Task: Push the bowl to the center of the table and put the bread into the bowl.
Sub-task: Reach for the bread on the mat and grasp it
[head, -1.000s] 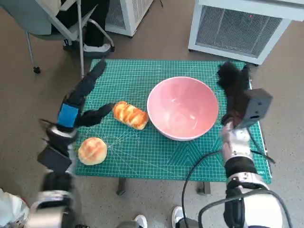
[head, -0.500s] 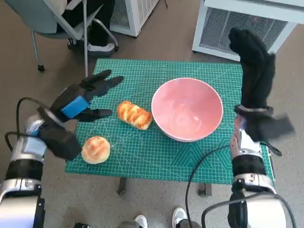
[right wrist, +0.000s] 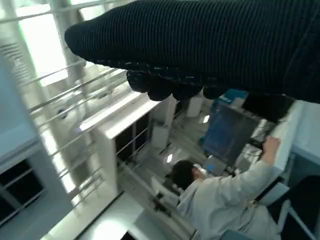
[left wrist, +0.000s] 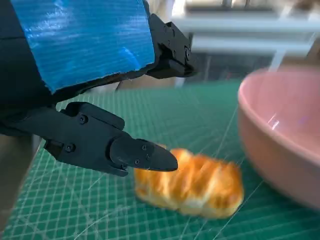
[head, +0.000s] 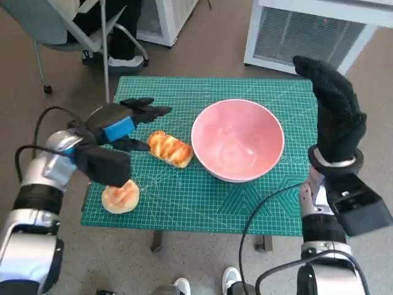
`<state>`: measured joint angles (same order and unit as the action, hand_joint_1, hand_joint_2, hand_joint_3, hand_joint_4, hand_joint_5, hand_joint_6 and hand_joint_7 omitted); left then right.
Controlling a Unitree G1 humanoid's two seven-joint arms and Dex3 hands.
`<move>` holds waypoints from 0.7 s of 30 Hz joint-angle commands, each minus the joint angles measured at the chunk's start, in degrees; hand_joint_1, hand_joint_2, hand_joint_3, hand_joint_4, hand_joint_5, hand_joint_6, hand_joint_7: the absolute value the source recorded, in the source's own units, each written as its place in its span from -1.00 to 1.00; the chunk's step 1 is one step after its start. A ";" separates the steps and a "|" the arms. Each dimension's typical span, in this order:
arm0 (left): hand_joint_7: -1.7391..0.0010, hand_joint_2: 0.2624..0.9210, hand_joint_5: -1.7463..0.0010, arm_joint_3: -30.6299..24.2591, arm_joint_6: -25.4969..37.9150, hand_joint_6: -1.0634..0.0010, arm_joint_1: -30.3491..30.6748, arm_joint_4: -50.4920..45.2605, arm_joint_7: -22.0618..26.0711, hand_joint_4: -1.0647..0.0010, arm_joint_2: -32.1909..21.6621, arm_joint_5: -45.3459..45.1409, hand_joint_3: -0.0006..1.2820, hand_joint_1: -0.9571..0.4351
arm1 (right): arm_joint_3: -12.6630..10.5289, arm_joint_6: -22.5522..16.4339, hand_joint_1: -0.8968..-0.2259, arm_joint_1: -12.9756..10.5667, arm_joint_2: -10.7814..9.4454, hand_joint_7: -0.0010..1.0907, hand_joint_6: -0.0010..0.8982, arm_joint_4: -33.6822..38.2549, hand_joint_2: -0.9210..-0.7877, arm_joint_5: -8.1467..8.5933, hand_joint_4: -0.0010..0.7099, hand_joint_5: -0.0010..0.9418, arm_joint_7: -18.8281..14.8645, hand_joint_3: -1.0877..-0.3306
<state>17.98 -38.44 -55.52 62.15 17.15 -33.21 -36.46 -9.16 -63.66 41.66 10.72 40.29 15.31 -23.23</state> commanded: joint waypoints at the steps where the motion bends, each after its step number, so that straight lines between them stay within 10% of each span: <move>1: 0.97 0.82 0.99 3.19 3.77 0.20 -3.81 3.39 0.85 0.38 2.23 -1.77 -1.00 -0.40 | 0.37 0.59 -0.05 -3.15 0.53 0.21 -1.00 -2.57 -1.00 -2.77 -0.24 -0.98 1.01 -0.20; 9: 0.98 0.77 1.00 6.70 10.43 0.21 -6.88 7.05 3.97 0.40 6.15 -2.40 -1.00 -0.34 | -0.11 1.39 0.01 -5.22 1.04 0.24 -1.00 -5.37 -1.00 -7.20 -0.24 -0.98 4.44 -0.26; 21: 0.97 0.55 0.98 8.62 23.37 0.18 -9.45 10.01 11.00 0.46 11.16 -1.10 -1.00 -0.09 | 0.32 2.74 0.03 -6.20 0.95 0.25 -1.00 -6.67 -1.00 -7.48 -0.23 -0.98 6.33 -0.28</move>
<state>26.36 -17.37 -63.39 71.36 26.80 -22.99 -38.10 -8.98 -61.64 36.98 11.25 33.76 8.61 -17.46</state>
